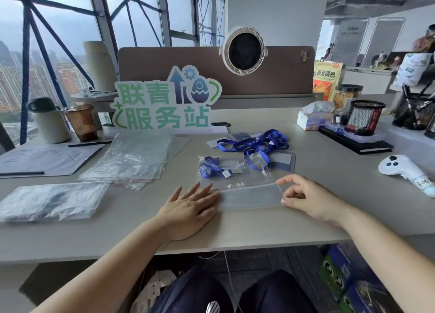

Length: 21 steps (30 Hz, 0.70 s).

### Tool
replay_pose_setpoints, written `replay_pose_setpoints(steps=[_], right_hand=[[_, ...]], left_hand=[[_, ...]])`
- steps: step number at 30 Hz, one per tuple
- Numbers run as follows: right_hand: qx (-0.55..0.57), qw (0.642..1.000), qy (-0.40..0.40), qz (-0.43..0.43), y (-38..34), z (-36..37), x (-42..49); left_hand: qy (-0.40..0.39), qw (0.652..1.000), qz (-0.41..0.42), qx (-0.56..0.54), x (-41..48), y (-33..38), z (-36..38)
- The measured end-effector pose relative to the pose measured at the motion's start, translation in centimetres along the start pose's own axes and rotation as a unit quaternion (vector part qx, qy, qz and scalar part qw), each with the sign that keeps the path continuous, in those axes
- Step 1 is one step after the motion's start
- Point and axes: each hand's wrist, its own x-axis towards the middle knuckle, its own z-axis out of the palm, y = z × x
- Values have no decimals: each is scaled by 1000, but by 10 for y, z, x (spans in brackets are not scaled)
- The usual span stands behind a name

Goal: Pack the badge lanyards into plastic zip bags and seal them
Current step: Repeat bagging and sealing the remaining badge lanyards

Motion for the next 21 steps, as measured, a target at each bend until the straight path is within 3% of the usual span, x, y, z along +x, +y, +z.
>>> replay_pose_setpoints(steps=[4, 8, 13, 17, 21], right_hand=[[56, 996, 65, 25, -5, 4, 2], [73, 989, 127, 33, -4, 13, 15], [59, 987, 145, 23, -9, 25, 27], [55, 979, 194, 7, -10, 20, 38], [-39, 981, 187, 44, -8, 20, 53]], left_hand=[[106, 986, -88, -94, 3, -3, -2], [149, 968, -179, -88, 10, -10, -6], [164, 959, -188, -135, 18, -11, -13], [231, 948, -154, -157, 33, -14, -20], [219, 959, -151, -94, 46, -12, -23]])
